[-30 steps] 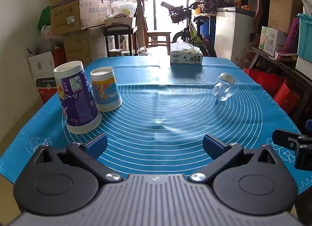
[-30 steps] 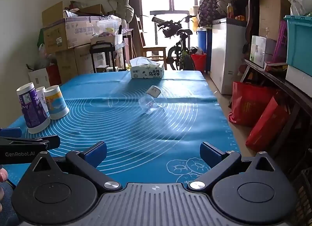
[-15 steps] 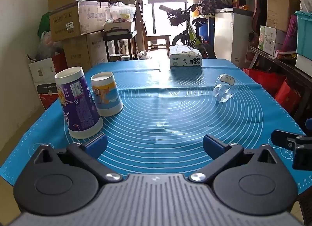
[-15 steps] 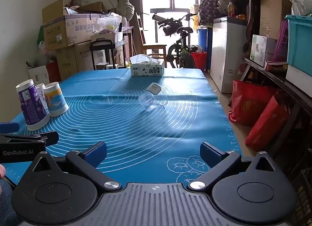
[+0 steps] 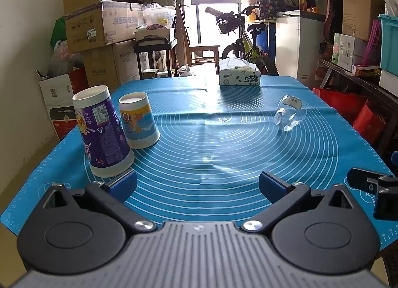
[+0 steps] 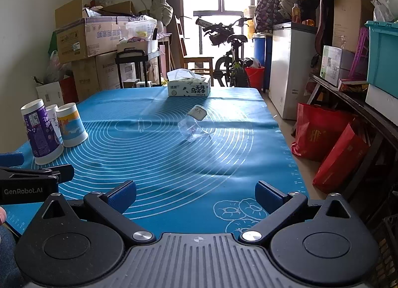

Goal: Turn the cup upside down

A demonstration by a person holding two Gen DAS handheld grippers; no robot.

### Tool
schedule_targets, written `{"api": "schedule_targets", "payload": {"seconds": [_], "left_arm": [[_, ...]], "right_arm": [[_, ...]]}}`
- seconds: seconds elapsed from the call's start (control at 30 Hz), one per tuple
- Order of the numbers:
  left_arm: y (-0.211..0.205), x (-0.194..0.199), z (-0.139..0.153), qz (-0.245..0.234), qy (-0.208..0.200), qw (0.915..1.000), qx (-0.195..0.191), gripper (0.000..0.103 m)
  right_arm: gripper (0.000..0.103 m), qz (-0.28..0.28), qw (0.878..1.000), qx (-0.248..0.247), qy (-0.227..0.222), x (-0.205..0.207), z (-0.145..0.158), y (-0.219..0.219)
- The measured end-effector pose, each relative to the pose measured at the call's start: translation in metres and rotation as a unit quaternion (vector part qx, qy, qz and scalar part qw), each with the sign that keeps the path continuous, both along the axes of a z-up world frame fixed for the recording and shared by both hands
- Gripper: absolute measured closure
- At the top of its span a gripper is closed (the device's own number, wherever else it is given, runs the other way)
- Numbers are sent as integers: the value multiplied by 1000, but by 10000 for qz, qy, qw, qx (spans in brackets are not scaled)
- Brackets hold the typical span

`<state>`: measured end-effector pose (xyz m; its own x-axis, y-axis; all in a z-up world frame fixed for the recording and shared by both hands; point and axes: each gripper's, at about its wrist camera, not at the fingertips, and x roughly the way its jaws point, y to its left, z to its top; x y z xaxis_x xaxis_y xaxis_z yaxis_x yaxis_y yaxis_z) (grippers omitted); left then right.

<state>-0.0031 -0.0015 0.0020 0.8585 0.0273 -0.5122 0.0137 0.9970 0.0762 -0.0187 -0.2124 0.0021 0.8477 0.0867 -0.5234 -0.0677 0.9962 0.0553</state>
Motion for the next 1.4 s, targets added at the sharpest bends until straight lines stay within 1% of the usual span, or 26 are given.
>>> {"api": "schedule_targets", "payload": {"seconds": [0.83, 1.4], "left_arm": [[-2, -2, 1, 4, -10, 10000, -10, 1], [-6, -2, 0, 48, -10, 10000, 83, 1]], "right_arm": [[0, 24, 10000, 25, 8, 2, -1, -1], [0, 17, 10000, 48, -22, 3, -2, -2]]}}
